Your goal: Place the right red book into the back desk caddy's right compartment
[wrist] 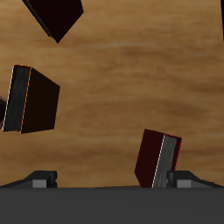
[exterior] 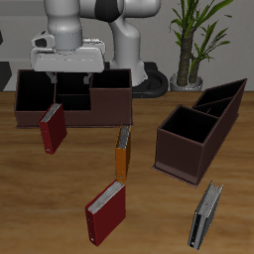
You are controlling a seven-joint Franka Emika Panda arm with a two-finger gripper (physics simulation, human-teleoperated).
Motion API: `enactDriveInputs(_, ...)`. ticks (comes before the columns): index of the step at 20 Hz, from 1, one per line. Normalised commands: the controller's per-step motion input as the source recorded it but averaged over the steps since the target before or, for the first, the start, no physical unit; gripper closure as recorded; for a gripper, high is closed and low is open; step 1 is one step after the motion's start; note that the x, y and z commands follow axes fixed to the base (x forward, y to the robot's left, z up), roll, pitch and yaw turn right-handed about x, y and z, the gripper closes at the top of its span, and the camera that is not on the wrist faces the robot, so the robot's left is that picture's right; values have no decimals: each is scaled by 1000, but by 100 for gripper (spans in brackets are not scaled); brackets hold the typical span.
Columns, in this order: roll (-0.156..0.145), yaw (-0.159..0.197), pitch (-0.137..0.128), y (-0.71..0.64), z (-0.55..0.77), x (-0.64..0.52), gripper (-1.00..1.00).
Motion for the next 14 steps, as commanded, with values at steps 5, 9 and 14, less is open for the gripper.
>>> enactDriveInputs(5,-5,-36,-41,-459,-94,-147,-100)
enactDriveInputs(9,3,6,1,-260,-181,-82,-100)
enactDriveInputs(14,-13,-23,-12,-167,-123,-54,-100)
